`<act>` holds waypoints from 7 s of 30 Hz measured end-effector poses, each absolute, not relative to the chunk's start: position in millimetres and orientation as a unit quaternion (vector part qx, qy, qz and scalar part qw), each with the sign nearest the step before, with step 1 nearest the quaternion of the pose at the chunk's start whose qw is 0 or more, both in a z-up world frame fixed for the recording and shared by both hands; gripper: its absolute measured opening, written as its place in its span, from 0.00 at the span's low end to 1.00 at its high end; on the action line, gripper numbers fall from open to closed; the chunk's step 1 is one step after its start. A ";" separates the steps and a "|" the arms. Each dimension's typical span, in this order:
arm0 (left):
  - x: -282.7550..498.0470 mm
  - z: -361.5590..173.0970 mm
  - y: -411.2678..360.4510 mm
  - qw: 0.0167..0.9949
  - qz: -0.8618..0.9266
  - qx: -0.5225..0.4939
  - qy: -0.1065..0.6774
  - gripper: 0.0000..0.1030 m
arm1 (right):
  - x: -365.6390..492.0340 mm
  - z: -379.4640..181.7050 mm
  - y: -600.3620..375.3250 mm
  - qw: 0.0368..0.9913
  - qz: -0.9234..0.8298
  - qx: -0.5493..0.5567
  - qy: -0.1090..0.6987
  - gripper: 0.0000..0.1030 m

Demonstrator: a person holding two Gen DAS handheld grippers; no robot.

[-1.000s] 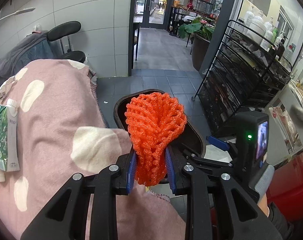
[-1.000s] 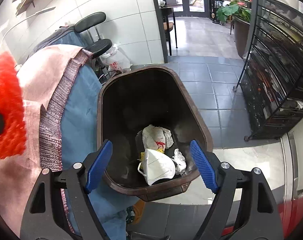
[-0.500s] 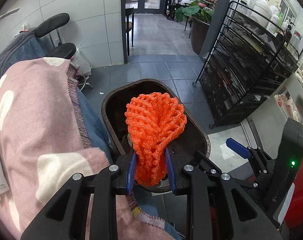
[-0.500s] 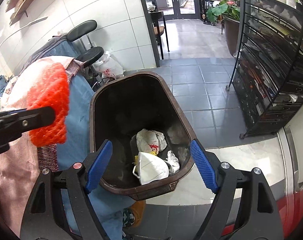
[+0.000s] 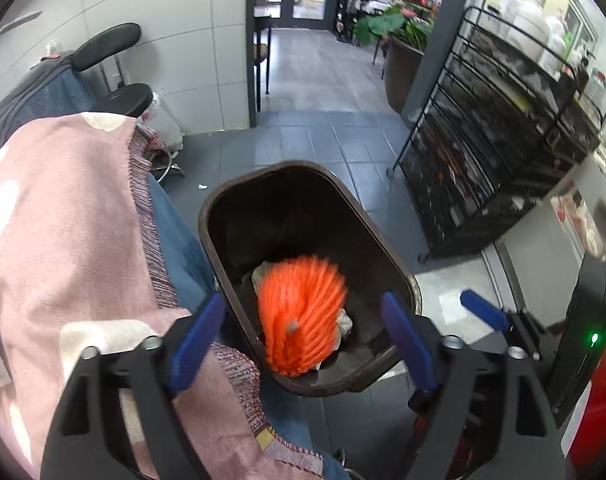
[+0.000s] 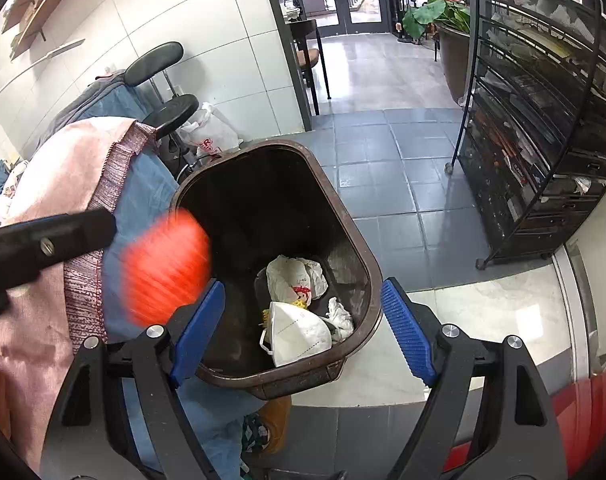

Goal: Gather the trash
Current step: 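Open the left gripper over the bin to drop the orange foam net, then grasp the green juice carton with the right gripper while the left grasps the white bottle, then release the carton into the bin with the right gripper while the left carries the bottle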

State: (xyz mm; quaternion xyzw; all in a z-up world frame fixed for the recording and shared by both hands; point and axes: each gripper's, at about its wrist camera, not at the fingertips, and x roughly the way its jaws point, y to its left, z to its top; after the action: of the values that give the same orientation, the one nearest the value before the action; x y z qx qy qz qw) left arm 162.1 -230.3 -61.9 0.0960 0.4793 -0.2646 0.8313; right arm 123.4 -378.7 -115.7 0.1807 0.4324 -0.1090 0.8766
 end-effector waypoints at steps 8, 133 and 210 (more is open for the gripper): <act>162.8 -58.4 -224.4 0.836 -0.271 0.075 0.472 0.88 | 120.9 -113.3 -381.0 0.875 -0.113 0.183 0.433 0.77; 191.6 -25.4 34.2 0.894 -0.023 0.003 0.448 0.59 | 173.4 6.7 -271.7 0.901 0.053 0.221 0.369 0.56; 169.5 -70.8 -249.0 0.821 -0.268 0.077 0.499 0.60 | 130.2 -140.5 -411.5 0.850 -0.153 0.231 0.449 0.78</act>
State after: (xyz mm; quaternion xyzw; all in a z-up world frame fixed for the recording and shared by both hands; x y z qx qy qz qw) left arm 169.5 -249.0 -70.8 0.0772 0.4990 -0.2678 0.8205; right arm 130.2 -411.5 -140.5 0.2314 0.4485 -0.1534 0.8496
